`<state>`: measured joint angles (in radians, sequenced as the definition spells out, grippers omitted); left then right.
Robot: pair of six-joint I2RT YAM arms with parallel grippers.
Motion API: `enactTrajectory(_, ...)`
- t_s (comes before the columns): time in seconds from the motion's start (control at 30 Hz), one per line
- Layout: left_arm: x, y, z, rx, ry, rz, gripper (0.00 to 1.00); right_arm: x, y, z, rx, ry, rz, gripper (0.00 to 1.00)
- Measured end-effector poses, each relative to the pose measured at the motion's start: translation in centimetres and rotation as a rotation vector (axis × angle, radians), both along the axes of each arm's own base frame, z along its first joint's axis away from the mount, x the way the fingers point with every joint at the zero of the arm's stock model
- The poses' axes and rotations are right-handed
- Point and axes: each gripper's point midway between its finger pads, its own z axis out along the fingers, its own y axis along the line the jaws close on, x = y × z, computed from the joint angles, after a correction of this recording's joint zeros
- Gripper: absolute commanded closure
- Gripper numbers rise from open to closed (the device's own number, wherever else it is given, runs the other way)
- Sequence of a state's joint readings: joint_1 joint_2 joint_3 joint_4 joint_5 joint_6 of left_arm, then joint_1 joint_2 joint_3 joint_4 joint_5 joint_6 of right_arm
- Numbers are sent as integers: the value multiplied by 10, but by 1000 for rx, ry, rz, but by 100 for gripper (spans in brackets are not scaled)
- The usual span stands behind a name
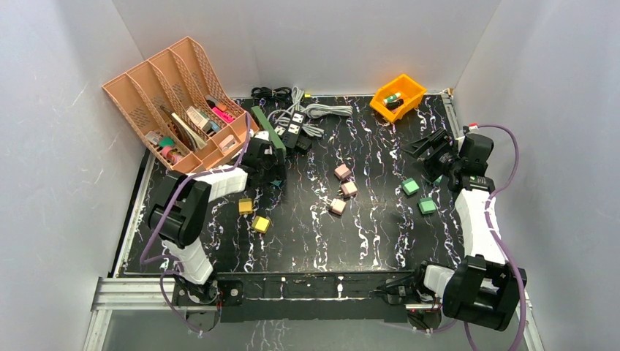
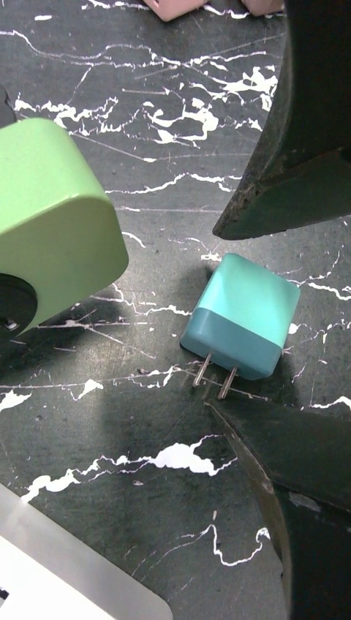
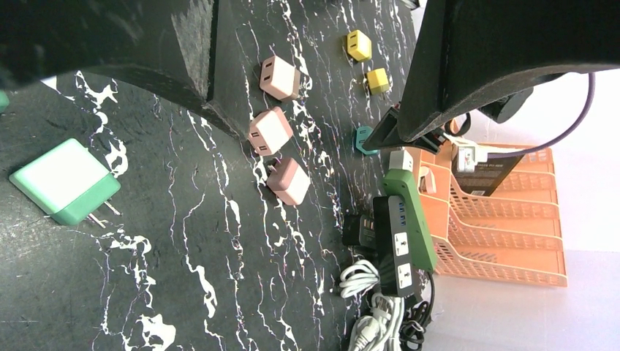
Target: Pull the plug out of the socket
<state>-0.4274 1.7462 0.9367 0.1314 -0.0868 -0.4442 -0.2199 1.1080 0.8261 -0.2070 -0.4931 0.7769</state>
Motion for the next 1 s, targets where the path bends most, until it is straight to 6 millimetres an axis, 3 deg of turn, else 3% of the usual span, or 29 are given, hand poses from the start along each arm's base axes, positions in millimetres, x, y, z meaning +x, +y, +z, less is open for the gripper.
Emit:
enactTrajectory(0.33, 14, 0, -3, 40, -10, -2, 38, 2, 2, -4, 9, 3, 12, 19)
enactTrajectory(0.6, 13, 0, -6, 29, -10, 0, 50, 4, 2, -5, 13, 2, 17, 20)
enactTrajectory(0.87, -19, -4, -5, -68, -1, 10, 51, 5, 3, -10, 20, 11, 25, 20)
enactTrajectory(1.0, -44, -20, -4, -104, 25, -16, 50, 5, 4, -14, 25, 20, 28, 20)
